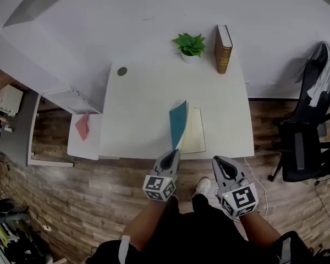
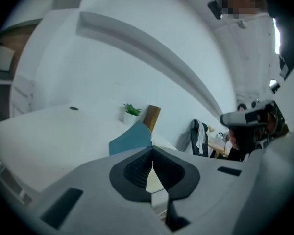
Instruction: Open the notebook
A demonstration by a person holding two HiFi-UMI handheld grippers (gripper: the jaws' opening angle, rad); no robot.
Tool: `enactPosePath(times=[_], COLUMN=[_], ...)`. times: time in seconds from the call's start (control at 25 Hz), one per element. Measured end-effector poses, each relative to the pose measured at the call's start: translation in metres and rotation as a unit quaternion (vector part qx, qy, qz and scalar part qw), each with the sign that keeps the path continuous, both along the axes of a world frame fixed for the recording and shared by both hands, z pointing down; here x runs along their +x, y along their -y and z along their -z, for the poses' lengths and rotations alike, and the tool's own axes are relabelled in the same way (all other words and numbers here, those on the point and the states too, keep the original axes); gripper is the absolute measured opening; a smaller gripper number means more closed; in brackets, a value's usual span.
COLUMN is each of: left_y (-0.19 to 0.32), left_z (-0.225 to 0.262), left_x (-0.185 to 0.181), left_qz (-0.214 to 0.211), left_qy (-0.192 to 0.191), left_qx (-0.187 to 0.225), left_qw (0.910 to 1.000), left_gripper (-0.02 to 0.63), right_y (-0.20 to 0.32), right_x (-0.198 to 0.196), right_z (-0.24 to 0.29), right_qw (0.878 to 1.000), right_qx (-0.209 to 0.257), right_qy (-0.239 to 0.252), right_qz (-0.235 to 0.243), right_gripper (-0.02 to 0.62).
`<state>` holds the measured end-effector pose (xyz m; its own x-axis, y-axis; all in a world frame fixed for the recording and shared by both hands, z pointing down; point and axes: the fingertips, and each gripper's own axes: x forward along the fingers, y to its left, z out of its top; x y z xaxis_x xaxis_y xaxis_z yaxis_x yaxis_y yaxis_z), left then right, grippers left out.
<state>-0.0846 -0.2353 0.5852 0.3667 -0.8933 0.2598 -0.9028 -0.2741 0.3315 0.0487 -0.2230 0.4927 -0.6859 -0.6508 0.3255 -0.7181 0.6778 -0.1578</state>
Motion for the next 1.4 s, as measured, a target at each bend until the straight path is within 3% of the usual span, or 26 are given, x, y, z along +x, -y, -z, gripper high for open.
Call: enactPosePath(times=[0.08,0.24,0.56,0.72,0.76,0.84,0.92,1.04,1.2,1.4], left_y=[-0.005,-0.016,-0.042,-0.053,-0.056,-0.064,-0.069,-0.070,-0.053,-0.026], left_z=[0.001,-0.002,-0.045,-0.077,-0.085,-0.095,-0.093,-0.070,-0.012,0.064], left_x=[-0.017,-0.050,-0.129,-0.150,-0.152,-0.156,-0.161,-0.165,-0.163,-0.144], left_qz=[0.035,0.075,0.156,0.166,0.164,0.160,0.161,0.150,0.121,0.083], left_qy=[-0.038,-0.055,-0.043,-0.018,-0.009,0.012,0.027,0.038,0.062,0.089], left_qx=[0.000,-0.002,-0.065,-0.104,-0.115,-0.134,-0.138,-0.111,-0.042,0.043], left_qw=[0.9987,0.9957,0.9847,0.9804,0.9798,0.9779,0.9768,0.9816,0.9899,0.9915], left_gripper=[0.008,0.008,0.009,0.022,0.041,0.176,0.196,0.196,0.196,0.167], right_y=[-0.002,-0.007,-0.017,-0.018,-0.018,-0.017,-0.014,-0.012,-0.006,0.004], right_x=[-0.009,-0.034,-0.072,-0.077,-0.077,-0.078,-0.080,-0.086,-0.091,-0.093], right_z=[-0.001,-0.002,0.002,0.005,0.005,0.007,0.009,0.011,0.020,0.039], right_qw=[1.000,1.000,0.999,0.999,0.999,0.999,1.000,1.000,0.999,0.998], right_qx=[0.001,0.002,0.004,0.007,0.007,0.009,0.012,0.016,0.029,0.058], right_qy=[-0.005,-0.008,-0.004,-0.005,-0.006,-0.005,-0.003,0.002,0.008,0.010], right_qz=[0.010,0.028,0.045,0.038,0.036,0.030,0.025,0.019,0.012,0.007], right_gripper=[-0.002,-0.002,-0.002,-0.002,-0.002,-0.002,-0.002,-0.002,-0.002,-0.002])
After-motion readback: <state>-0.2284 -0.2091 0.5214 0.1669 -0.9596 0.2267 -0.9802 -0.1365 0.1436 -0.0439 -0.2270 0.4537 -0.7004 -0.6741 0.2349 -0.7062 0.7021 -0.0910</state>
